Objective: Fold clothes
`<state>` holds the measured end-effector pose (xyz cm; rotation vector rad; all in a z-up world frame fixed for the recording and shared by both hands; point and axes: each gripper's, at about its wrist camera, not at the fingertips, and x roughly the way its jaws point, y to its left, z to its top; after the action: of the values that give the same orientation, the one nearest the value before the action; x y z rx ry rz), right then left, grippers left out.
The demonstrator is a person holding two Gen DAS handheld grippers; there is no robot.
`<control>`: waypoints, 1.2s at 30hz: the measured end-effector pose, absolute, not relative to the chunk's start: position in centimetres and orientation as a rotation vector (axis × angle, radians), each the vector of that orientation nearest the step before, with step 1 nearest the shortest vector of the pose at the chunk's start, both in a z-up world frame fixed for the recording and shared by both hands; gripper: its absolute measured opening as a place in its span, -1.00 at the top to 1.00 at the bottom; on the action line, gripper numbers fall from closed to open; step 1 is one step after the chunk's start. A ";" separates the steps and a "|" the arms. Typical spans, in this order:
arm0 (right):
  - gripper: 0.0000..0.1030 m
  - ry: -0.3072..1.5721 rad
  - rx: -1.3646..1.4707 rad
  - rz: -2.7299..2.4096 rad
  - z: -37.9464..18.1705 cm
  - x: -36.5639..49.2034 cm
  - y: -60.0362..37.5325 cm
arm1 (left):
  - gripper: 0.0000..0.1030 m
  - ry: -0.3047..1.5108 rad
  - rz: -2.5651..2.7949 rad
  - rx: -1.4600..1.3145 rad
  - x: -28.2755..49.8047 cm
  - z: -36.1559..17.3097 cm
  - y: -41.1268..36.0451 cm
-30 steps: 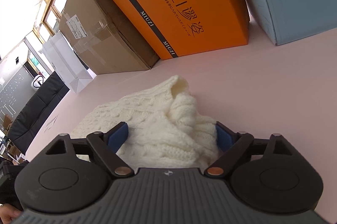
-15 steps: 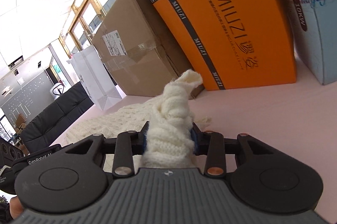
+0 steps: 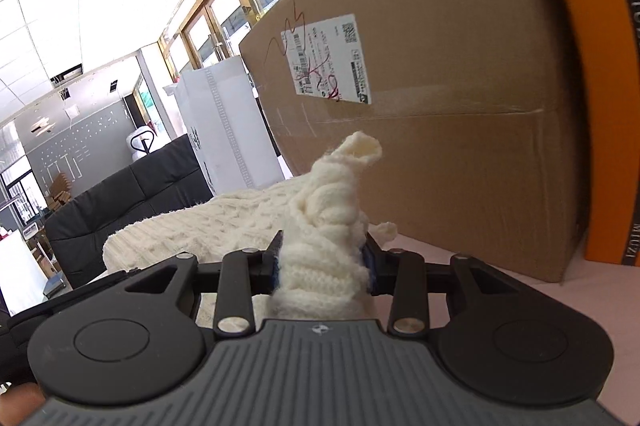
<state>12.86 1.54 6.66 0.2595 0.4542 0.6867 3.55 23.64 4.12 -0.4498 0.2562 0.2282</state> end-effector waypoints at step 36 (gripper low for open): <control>-0.61 0.520 -0.096 0.188 7.1 7.4 -7.5 | -1.00 0.149 0.311 -0.305 0.9 2.7 21.9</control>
<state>7.37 -7.46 7.11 -0.0956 0.5203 0.1876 0.88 21.87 2.72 -0.3049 0.1488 0.3109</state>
